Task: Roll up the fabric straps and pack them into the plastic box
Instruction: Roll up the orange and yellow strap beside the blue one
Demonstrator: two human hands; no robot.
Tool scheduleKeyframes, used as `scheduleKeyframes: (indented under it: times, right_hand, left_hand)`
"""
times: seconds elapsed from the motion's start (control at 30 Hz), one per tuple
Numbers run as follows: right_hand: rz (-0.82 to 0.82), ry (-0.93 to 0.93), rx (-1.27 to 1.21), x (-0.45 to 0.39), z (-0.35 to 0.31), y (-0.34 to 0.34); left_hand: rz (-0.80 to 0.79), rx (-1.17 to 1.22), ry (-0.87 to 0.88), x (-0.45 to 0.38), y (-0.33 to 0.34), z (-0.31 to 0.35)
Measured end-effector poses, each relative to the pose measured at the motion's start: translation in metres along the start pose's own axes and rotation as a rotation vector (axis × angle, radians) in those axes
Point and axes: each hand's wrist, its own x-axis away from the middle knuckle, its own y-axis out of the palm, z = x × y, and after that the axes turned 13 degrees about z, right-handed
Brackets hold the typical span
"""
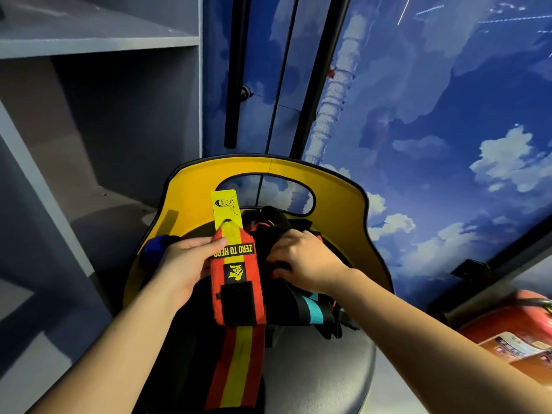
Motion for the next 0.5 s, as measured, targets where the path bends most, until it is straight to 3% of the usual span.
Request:
scheduleKeyframes:
  times: [0.13, 0.27, 0.4, 0.5]
  right_hand:
    - [-0.154, -0.063, 0.262, -0.006, -0.011, 0.002]
    - [-0.198, -0.074, 0.417, -0.009, -0.018, 0.004]
    - [-0.142, -0.006, 0.437, -0.006, -0.011, 0.003]
    - [-0.063, 0.149, 0.294, -0.009, 0.002, -0.015]
  left_hand:
    - [-0.006, -0.009, 0.005, 0.002, -0.002, -0.002]
    - [-0.023, -0.006, 0.005, 0.002, -0.001, -0.003]
    - [-0.043, -0.007, 0.011, 0.001, 0.000, -0.002]
    - [-0.039, -0.004, 0.013, -0.001, 0.001, -0.002]
